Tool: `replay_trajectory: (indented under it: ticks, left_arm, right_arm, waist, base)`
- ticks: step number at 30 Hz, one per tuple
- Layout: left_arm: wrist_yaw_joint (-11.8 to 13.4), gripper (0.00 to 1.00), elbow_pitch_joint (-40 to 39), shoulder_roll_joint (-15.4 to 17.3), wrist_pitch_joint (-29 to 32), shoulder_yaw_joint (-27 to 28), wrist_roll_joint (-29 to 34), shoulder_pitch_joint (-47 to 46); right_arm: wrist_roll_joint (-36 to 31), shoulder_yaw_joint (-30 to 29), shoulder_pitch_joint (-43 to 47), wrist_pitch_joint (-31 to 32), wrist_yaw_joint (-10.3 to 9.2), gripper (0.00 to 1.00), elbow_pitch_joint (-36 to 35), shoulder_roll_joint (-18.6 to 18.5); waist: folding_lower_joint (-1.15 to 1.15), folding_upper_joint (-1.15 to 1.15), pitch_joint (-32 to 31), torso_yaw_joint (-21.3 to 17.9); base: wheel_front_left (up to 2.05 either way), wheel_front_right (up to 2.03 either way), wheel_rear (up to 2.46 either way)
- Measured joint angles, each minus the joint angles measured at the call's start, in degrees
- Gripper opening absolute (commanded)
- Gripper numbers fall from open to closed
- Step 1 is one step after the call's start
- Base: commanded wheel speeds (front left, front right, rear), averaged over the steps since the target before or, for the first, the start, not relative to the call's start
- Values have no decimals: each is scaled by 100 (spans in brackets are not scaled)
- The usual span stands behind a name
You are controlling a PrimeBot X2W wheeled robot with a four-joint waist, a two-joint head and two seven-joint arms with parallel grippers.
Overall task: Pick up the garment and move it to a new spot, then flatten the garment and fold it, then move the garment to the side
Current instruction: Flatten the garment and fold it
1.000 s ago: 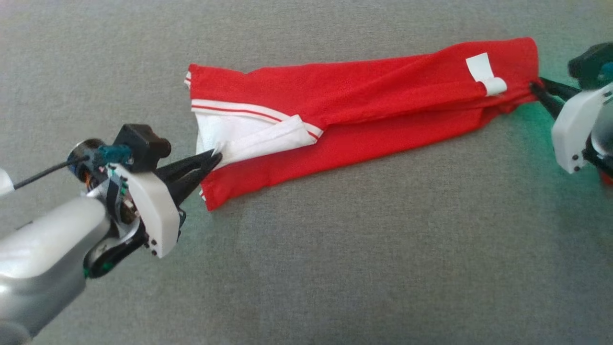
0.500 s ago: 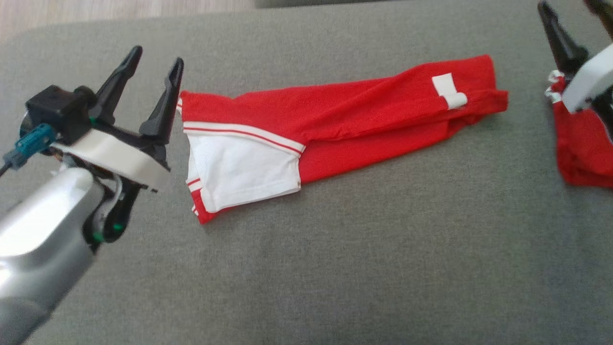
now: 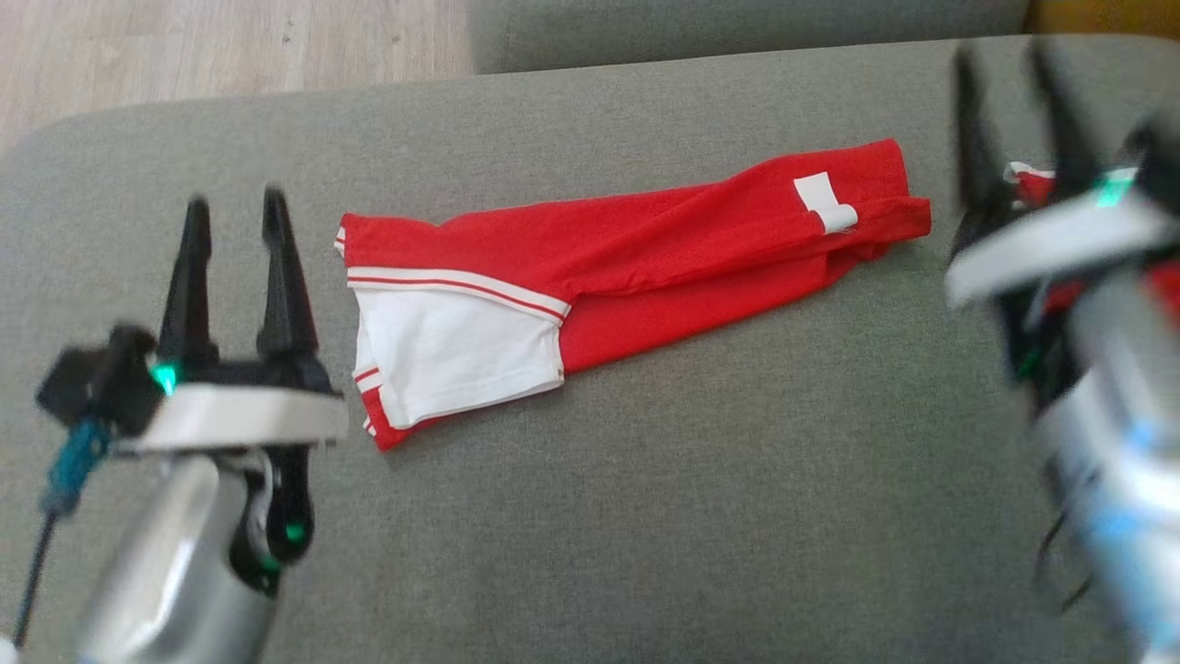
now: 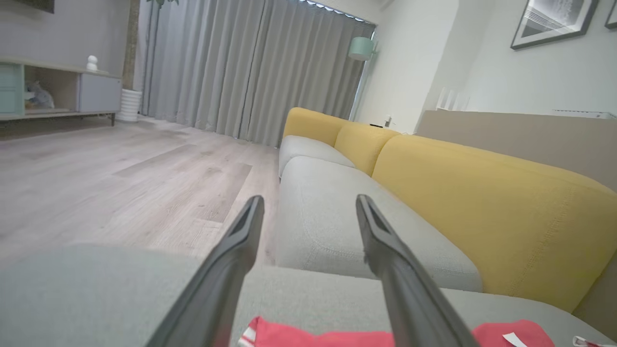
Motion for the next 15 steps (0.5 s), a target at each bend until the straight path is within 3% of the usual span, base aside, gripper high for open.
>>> replay_trajectory:
  ticks: [3, 7, 10, 15]
  left_arm:
    - [-241, 100, 18, -487, 0, 615, 401, 530]
    - [-651, 100, 171, -1003, 0, 1160, 920, 940]
    - [-918, 100, 322, -1324, 0, 1473, 1214, 1155]
    - [-1333, 100, 468, -1580, 0, 1686, 1645, 1167]
  right_arm:
    - [-653, -670, 1062, 0, 0, 100, -402, 631]
    - [-1308, -1084, 1990, 0, 0, 100, -739, 1261]
    - [-1562, -1223, 2315, 0, 0, 100, -849, 1451]
    - [-1851, -1327, 2315, 0, 0, 100, -893, 1528]
  waist:
    - [0, 0, -35, 11]
    - [0, 0, -63, 2]
    - [0, 0, -42, -5]
    - [1, 0, 122, 27]
  base:
    - [0, 0, 0]
    - [0, 0, 0]
    - [0, 0, 0]
    - [0, 0, 0]
